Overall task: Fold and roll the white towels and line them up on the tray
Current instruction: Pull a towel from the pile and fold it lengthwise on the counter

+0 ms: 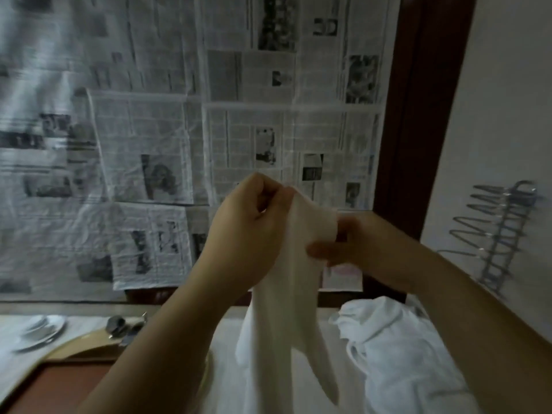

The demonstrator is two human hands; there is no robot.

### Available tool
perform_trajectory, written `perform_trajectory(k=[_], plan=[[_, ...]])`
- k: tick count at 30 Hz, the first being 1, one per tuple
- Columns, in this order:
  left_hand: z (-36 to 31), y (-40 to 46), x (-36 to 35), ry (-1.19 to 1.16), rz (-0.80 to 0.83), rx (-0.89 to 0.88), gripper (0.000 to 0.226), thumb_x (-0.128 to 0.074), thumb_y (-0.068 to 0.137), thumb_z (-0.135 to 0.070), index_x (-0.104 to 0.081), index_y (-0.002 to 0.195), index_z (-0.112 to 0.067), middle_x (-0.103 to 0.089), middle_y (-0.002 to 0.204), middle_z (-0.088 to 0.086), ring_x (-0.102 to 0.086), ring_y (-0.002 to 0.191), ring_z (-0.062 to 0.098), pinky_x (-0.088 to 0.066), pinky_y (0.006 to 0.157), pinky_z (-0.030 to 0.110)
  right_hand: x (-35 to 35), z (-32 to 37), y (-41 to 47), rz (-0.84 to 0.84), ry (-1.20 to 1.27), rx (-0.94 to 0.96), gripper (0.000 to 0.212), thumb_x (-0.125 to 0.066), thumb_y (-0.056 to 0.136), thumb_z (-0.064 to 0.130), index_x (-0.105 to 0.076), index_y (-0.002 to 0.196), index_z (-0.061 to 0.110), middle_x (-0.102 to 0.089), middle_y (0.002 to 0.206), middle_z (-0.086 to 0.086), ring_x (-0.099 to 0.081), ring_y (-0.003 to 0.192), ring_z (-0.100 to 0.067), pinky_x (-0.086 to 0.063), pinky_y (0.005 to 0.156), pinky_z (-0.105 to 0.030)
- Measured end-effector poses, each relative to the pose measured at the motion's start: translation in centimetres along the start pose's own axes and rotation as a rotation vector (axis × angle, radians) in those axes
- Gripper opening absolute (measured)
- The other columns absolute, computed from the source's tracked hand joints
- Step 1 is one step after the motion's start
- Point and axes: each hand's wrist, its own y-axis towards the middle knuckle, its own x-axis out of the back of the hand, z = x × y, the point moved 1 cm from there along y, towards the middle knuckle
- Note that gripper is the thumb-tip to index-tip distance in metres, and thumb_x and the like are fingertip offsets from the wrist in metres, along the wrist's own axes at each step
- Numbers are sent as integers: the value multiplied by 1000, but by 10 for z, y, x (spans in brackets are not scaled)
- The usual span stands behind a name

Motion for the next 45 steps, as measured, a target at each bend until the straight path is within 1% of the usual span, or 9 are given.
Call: perform_trajectory(k=[5, 10, 14, 17, 24, 28, 30, 35, 45], plan=[[23, -41, 19, 79, 134, 84, 18, -59, 104, -35, -65, 89, -25, -68, 72, 2, -61, 56, 19, -47, 48, 22, -43, -46, -18, 38, 531, -148, 34, -67, 93, 25, -66, 122, 8, -77, 113, -10, -74, 107, -30, -58, 96, -55], [35, -75, 26, 201, 249, 212, 46, -70, 74, -71, -57, 106, -41, -72, 90, -13, -71, 75, 0, -57, 57, 22, -44, -24, -23, 48, 226, 55, 23, -69, 94, 36, -73, 103, 15, -77, 93, -7, -75, 86, -29, -61, 79, -42], [31, -86, 28, 141, 167, 156, 33, -68, 85, -62, -67, 102, -34, -74, 89, -11, -71, 78, 4, -61, 64, 32, -43, 8, -24, 191, 80, 172, 11, -73, 93, 37, -75, 89, 27, -77, 89, 0, -75, 85, -16, -58, 75, -27], [32, -90, 36, 66, 156, 153, 12, -67, 97, -41, -76, 95, -34, -78, 85, -12, -75, 77, 10, -62, 67, 39, -42, 9, -26, 288, 61, 131, 17, -78, 87, 39, -77, 94, 23, -78, 93, 1, -75, 87, -16, -59, 77, -28], [60, -113, 80, -68, -9, 175, 42, -69, 87, -56, -74, 97, -15, -70, 93, 25, -69, 82, 41, -54, 75, 69, -57, -56, -59, 555, -138, -174, 20, -81, 85, 44, -80, 98, 29, -78, 99, 9, -75, 92, -11, -60, 85, -29], [100, -132, 82, 77, 223, 361, 13, -75, 94, -40, -74, 103, -31, -77, 96, 1, -76, 90, 24, -61, 81, 57, -66, -82, -68, 395, -169, -146, 21, -86, 80, 45, -74, 74, 29, -71, 73, 4, -68, 68, -12, -51, 63, -25], [114, -143, 68, 134, 371, 400, 32, -80, 91, -22, -67, 112, -42, -74, 103, -9, -75, 89, 11, -64, 78, 42, -79, -82, -70, 435, -220, -66, 26, -86, 81, 44, -72, 76, 22, -68, 73, -2, -65, 67, -17, -50, 62, -32], [140, -186, 15, 266, 758, 426, 77, -88, 74, -52, -44, 138, -56, -66, 106, -16, -65, 94, -9, -56, 73, 14, -123, -105, -86, 563, -319, -16, 30, -83, 84, 41, -65, 76, 18, -62, 76, -4, -60, 71, -18, -42, 63, -25], [225, -217, 18, 456, 791, 423, 13, -82, 85, -46, -75, 82, -35, -68, 75, -26, -64, 74, -6, -49, 60, 12, -119, -212, -129, 644, -403, -295, 61, -87, 74, 56, -48, 71, 9, -39, 64, 6, -38, 57, -7, -30, 57, -25]])
